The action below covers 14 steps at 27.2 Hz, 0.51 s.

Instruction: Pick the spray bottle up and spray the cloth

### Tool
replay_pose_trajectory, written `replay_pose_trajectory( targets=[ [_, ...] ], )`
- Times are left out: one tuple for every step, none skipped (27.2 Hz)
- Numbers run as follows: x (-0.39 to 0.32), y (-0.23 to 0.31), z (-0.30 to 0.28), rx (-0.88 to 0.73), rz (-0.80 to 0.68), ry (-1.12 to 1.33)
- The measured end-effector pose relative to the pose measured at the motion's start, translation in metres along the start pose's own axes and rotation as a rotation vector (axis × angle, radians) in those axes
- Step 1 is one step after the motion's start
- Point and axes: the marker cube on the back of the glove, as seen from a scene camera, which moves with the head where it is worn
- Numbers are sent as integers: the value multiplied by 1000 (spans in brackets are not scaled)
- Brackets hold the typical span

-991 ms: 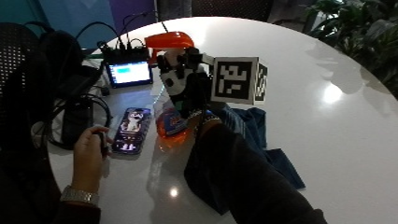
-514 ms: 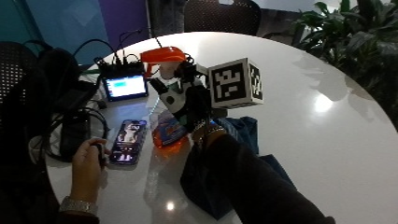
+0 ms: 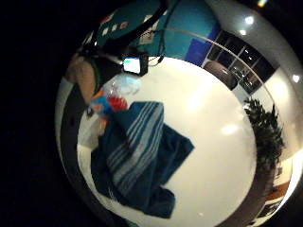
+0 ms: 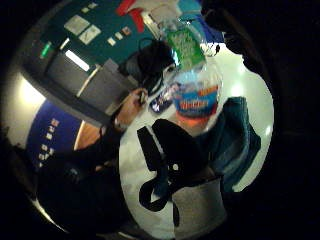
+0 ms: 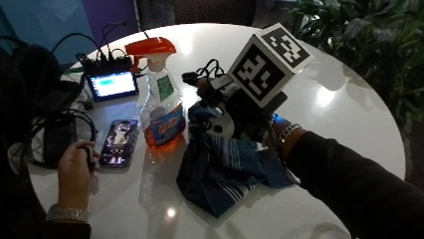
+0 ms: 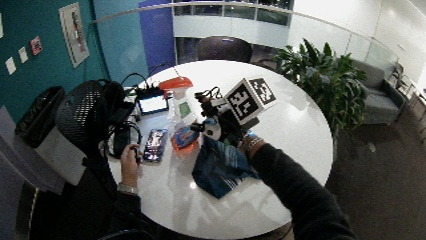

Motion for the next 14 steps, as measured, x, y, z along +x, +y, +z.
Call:
replay_pose_trajectory(
  targets=[
    [-6, 6, -4, -40, -39, 14],
    [-13, 13, -8, -79, -79, 23],
    [-20, 19, -11, -118, -119, 29],
    [-27, 25, -13, -158, -158, 32],
    [-34, 31, -15, -197, -197, 33],
    [-42, 37, -15, -236, -233, 33],
    [-49, 43, -15, -273, -267, 31],
    [-56, 50, -13, -306, -299, 29],
    [-62, 56, -12, -334, -328, 28],
    [-69, 63, -10, -356, -354, 28],
    [-74, 69, -9, -373, -375, 31],
    [-79, 76, -7, -386, -392, 33],
    [-83, 81, -6, -396, -405, 35],
    [-86, 86, -6, -404, -414, 36]
  ],
)
